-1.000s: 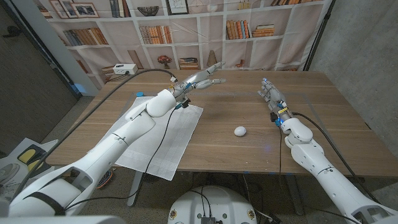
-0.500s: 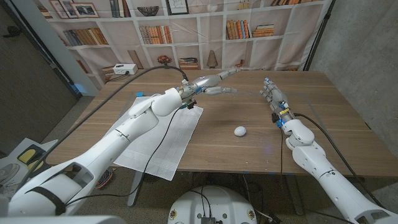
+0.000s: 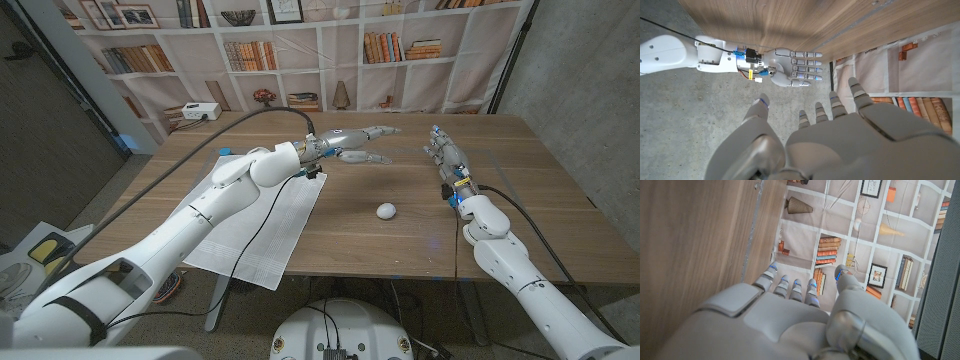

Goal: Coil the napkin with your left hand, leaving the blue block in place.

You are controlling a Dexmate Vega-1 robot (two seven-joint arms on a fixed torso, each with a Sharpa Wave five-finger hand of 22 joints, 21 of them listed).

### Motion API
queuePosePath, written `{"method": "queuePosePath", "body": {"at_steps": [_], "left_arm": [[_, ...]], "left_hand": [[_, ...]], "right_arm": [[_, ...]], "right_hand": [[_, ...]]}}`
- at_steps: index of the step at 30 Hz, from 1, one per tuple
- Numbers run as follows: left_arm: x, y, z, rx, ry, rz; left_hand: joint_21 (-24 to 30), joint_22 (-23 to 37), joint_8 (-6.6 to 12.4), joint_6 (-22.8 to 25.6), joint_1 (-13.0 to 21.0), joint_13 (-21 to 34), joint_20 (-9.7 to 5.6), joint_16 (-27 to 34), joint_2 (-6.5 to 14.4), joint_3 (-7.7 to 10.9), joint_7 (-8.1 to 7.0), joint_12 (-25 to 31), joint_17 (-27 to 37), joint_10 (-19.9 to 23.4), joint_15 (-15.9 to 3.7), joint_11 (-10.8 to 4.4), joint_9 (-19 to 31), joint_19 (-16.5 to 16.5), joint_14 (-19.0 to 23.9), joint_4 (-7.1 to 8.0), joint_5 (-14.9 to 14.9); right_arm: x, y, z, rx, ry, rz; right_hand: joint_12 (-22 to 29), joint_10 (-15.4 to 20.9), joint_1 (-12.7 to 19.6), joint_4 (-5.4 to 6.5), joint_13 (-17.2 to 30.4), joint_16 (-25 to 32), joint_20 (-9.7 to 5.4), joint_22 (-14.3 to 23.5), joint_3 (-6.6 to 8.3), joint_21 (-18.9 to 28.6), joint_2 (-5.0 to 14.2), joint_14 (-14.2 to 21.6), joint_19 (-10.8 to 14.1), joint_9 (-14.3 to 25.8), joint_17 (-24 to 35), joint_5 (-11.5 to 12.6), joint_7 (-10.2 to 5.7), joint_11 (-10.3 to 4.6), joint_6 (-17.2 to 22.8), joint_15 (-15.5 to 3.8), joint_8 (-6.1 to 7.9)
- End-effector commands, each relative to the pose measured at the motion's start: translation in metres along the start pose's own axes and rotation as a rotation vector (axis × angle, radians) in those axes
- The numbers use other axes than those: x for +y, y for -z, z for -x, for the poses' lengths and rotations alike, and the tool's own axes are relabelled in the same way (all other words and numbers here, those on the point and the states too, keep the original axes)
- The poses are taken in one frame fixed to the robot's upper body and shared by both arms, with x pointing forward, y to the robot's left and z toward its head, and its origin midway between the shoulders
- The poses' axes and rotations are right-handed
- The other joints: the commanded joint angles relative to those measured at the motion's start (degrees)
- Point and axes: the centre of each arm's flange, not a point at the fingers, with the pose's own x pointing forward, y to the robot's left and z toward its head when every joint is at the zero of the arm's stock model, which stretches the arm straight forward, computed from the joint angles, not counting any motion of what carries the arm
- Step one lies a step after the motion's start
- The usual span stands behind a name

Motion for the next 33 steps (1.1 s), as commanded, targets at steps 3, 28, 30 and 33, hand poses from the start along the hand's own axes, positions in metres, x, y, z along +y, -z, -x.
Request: {"method": "queuePosePath", "body": {"at_steps": [3,28,30,33], "left_arm": [[-0.013,-0.023,-0.012,-0.008,0.080,-0.175],[-0.038,-0.047,-0.033,0.265,0.192,-0.440],[-0.040,-0.049,-0.035,0.283,0.201,-0.442],[-0.043,-0.052,-0.039,0.301,0.229,-0.447]], "left_hand": [[0.2,0.1,1.13,3.2,0.0,0.1,-0.12,0.2,-1.8,-0.49,0.47,0.4,0.3,0.6,-0.59,-0.32,0.4,0.5,0.6,-0.67,0.1],[5.6,0.2,1.09,6.9,3.6,1.2,0.40,2.5,-8.3,-2.75,2.37,3.9,0.6,11.5,-3.75,-2.02,0.8,15.4,14.4,-0.60,1.4],[6.1,0.1,1.45,8.4,3.7,1.4,0.20,2.8,-8.5,-2.95,3.00,4.7,0.7,13.2,-3.73,-1.80,0.8,16.9,16.2,-0.35,1.4],[6.8,0.0,1.88,11.0,3.6,1.9,-0.26,3.1,-8.7,-3.32,4.56,6.1,0.9,16.1,-4.29,-1.57,0.8,19.2,18.9,0.10,1.5]], "right_arm": [[-0.007,0.001,0.010,0.001,0.021,-0.006],[-0.017,0.008,0.017,0.018,0.034,-0.012],[-0.017,0.008,0.017,0.019,0.034,-0.012],[-0.017,0.009,0.017,0.021,0.034,-0.013]], "right_hand": [[0.3,0.4,-0.3,0.26,0.1,0.5,0.32,0.1,0.05,-0.1,-0.01,0.2,0.2,0.1,0.1,0.3,-0.04,0.20,0.7,0.52,0.17],[0.8,2.2,-0.4,0.36,0.1,1.0,0.67,0.1,-0.02,0.0,0.17,1.6,0.4,0.1,0.3,0.3,0.30,1.15,1.7,0.76,0.24],[0.8,2.3,-0.5,0.38,0.1,1.0,0.68,0.1,-0.05,0.0,0.15,1.7,0.4,0.1,0.3,0.3,0.36,1.18,1.8,0.83,0.25],[0.8,2.4,-0.6,0.42,0.1,1.0,0.70,0.1,-0.08,0.0,0.14,1.7,0.4,0.1,0.3,0.3,0.32,1.11,1.9,0.83,0.26]]}}
